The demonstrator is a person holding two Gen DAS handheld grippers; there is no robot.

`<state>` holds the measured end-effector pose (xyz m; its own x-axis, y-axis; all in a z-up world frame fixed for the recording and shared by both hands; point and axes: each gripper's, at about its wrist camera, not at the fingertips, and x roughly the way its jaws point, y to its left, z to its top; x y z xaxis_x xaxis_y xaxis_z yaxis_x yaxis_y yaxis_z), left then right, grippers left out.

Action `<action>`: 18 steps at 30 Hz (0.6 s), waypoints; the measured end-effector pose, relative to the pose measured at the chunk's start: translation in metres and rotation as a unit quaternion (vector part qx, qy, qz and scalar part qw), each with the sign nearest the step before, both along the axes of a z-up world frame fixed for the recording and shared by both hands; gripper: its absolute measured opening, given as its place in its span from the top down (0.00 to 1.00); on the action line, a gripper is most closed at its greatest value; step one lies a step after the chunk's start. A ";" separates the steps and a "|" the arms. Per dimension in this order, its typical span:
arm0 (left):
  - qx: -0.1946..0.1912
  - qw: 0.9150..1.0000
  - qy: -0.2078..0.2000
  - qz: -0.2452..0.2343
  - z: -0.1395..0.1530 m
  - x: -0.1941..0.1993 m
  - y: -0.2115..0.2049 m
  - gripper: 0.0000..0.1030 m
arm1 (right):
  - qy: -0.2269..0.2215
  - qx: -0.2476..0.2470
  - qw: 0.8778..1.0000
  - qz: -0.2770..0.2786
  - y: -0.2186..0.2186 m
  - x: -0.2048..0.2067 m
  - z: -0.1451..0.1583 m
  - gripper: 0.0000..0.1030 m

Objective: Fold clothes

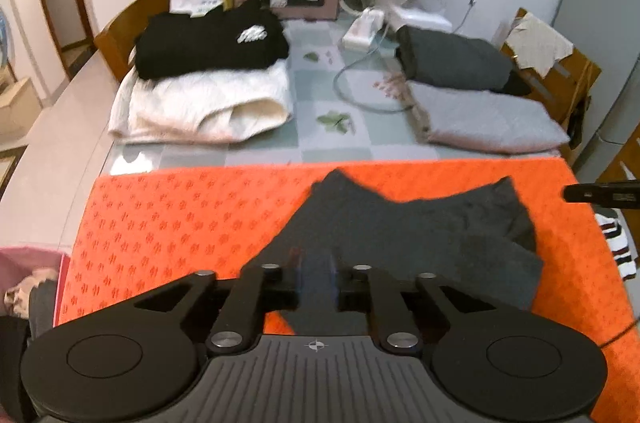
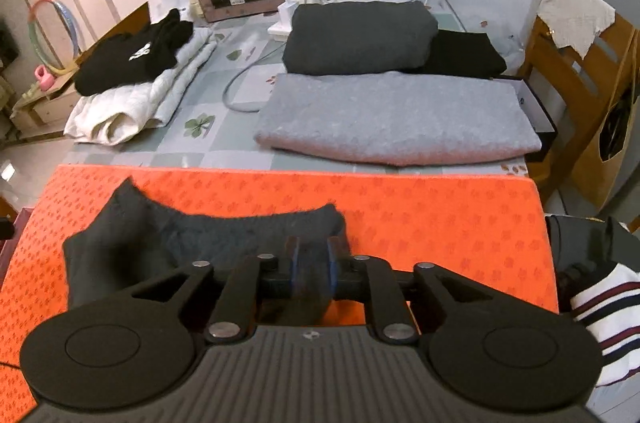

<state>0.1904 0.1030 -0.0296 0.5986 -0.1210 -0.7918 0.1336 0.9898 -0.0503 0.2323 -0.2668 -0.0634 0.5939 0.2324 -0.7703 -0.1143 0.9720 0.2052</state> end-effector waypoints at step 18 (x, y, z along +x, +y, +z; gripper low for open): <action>-0.044 0.998 0.017 -0.035 -0.085 0.071 0.009 0.41 | 0.064 0.032 0.997 -0.016 0.003 -0.082 0.003 0.73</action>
<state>0.2612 0.1123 -0.1149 0.5598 -0.2314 -0.7957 0.1988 0.9697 -0.1422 0.1498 -0.2638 -0.0606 0.4998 0.2666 -0.8241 -0.0529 0.9591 0.2782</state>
